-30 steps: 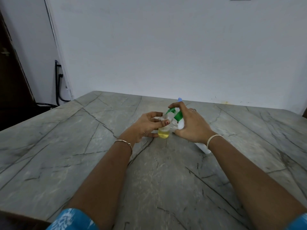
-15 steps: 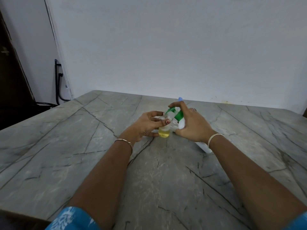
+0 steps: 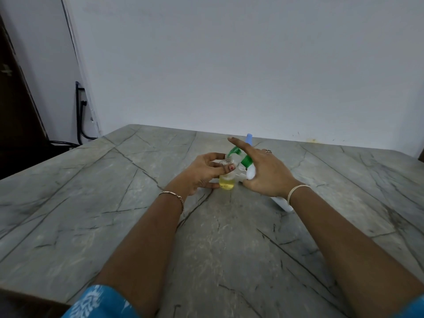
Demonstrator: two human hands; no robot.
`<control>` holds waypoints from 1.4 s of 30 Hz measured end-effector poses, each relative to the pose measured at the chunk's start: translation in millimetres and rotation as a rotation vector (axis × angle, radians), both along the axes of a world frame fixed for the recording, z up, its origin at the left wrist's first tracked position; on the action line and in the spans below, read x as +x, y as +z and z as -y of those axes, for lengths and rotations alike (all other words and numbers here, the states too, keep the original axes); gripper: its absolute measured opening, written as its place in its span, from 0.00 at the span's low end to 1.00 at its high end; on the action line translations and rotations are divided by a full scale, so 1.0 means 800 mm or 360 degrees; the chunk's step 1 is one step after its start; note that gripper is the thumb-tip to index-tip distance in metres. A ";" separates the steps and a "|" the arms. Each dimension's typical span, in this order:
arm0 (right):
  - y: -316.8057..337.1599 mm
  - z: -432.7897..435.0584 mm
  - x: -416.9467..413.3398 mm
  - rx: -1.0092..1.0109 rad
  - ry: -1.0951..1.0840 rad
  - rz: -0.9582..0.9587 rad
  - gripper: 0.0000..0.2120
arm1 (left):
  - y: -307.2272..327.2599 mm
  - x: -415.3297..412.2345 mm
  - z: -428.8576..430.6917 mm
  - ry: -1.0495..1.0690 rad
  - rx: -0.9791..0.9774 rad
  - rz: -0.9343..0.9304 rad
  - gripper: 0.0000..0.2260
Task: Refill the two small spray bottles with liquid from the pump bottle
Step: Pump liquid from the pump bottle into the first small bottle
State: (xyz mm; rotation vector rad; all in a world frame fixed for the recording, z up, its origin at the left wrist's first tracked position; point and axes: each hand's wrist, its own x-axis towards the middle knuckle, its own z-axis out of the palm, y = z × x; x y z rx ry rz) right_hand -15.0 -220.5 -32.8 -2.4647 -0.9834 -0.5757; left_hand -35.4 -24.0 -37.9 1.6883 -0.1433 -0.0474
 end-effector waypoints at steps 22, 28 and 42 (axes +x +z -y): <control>-0.002 -0.001 0.005 0.0027 -0.0059 -0.0023 0.37 | 0.002 -0.001 0.002 0.0000 0.0028 0.0001 0.14; -0.002 -0.001 0.005 0.0047 -0.0048 -0.0028 0.34 | 0.000 0.000 0.001 -0.0013 0.0029 0.0014 0.13; -0.004 -0.001 0.010 0.0027 -0.0103 -0.0009 0.35 | -0.013 0.002 -0.001 -0.0046 0.0244 0.0219 0.30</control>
